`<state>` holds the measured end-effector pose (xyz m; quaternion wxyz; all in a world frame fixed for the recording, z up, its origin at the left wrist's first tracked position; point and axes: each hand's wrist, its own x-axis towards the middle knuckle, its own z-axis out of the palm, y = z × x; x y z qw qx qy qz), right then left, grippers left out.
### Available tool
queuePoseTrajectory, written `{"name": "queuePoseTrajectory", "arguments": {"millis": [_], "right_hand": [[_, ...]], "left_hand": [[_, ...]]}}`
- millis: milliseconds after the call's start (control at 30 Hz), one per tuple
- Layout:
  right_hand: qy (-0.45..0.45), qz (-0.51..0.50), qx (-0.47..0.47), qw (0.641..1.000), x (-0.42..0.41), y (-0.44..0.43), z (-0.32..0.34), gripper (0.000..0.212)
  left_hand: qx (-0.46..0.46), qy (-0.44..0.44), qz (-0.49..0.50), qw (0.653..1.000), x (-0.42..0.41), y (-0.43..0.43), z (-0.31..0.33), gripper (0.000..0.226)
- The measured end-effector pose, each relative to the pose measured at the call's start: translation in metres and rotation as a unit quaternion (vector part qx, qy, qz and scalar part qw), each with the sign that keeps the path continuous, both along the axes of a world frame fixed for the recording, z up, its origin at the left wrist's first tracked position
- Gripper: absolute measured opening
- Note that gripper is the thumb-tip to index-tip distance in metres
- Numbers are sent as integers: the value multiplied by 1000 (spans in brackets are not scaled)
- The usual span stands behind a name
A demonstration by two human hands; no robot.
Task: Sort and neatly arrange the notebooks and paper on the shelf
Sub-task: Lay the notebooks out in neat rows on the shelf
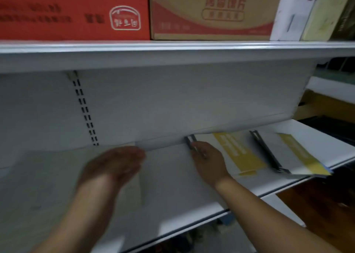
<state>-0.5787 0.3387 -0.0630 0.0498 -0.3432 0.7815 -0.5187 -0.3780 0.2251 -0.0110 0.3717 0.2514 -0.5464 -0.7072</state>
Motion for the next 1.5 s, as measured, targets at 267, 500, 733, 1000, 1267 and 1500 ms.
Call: {"name": "queuePoseTrajectory", "arguments": {"millis": [267,500,733,1000,1267,1500], "right_hand": [[-56,25,351,934,-166,80,-15,60],[-104,40,261,959,-169,73,-34,47],[-262,55,97,959,-174,84,-27,63],[-305,236,-121,915,-143,56,25,23],[-292,265,-166,904,-81,28,-3,18],[-282,260,-194,903,-75,23,-3,46]], "left_hand": [[109,-253,-112,955,-197,75,-54,35],[207,-217,-77,951,-225,68,-46,22],[101,-225,-72,966,-237,79,-63,38],[-186,-119,60,974,-161,78,-39,36],[-160,-202,149,955,-106,51,-74,52],[-88,-133,97,982,-115,54,-82,57]]}}
